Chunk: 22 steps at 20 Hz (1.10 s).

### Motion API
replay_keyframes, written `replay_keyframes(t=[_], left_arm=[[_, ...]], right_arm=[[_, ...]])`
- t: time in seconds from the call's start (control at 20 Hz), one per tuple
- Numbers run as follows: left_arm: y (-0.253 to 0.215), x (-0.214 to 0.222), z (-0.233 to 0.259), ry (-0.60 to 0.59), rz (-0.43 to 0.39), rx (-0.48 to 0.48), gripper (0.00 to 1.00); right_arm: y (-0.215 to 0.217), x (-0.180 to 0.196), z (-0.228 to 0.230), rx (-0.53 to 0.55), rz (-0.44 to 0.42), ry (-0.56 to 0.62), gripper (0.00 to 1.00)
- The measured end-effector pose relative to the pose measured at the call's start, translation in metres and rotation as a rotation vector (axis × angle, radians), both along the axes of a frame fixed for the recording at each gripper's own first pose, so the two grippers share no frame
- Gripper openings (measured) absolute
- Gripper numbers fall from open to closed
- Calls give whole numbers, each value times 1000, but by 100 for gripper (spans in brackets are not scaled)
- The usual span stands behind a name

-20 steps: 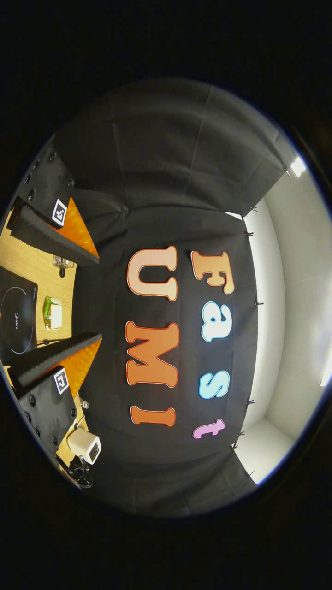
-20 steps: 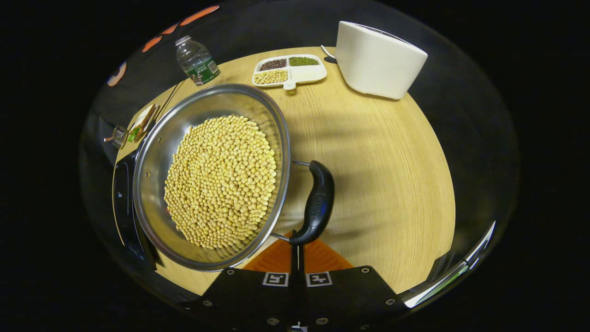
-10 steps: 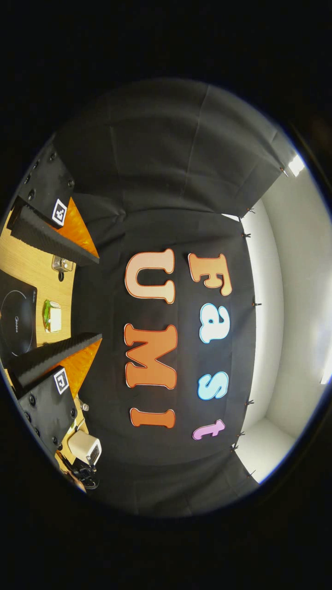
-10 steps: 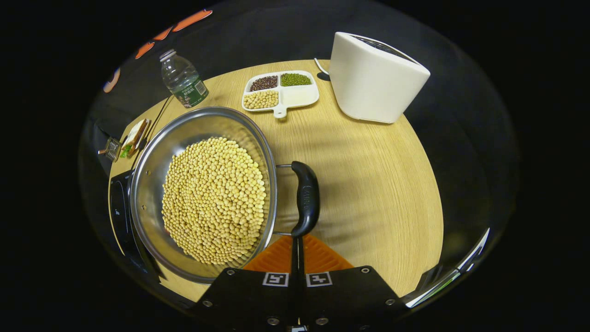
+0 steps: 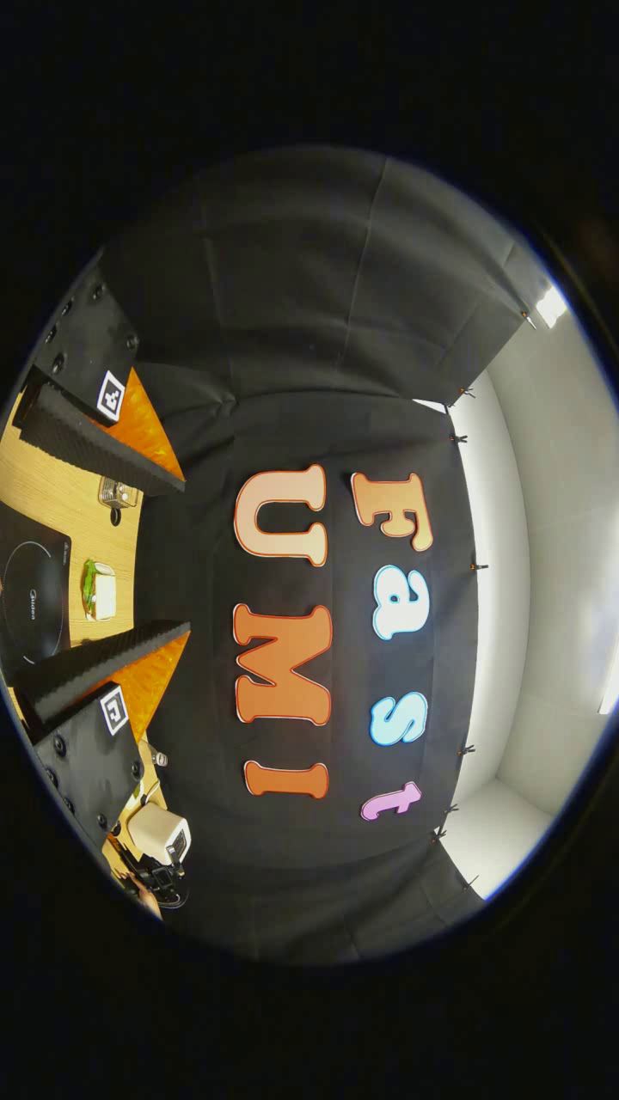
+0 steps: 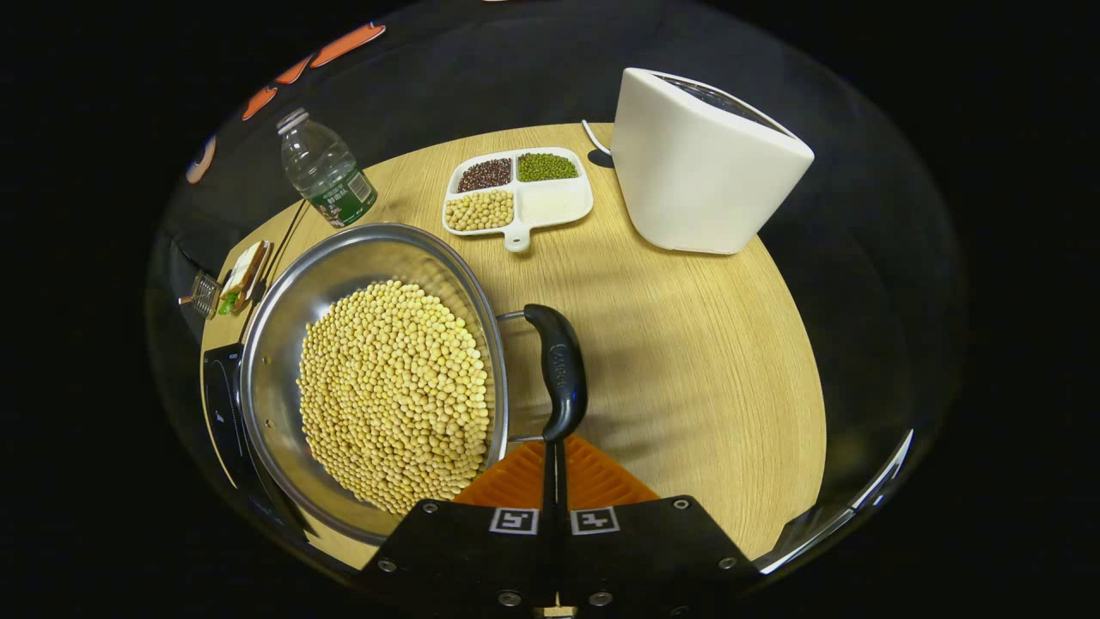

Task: First push the handle of the pot to place it horizontally, then grasp the pot with both hands and set it on the induction cooktop.

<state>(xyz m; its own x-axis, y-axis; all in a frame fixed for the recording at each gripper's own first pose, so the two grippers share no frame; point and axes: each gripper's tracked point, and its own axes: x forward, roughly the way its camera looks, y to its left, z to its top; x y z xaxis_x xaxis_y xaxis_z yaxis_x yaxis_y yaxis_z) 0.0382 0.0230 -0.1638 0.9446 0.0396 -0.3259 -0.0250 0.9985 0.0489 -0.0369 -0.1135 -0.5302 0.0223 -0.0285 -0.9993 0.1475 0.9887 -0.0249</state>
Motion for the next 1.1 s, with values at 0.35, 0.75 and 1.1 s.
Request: replay_keyframes(t=[0.35, 0.75, 1.1], left_arm=[[-33, 3, -16, 45, -47, -2, 96], [-126, 7, -74, 219, -198, -45, 99], [-210, -6, -165, 446, -306, -54, 96]], right_arm=[[4, -1, 21, 49, 12, -30, 0], [-6, 30, 76, 92, 20, -151, 50], [3, 31, 61, 115, 62, -142, 89]])
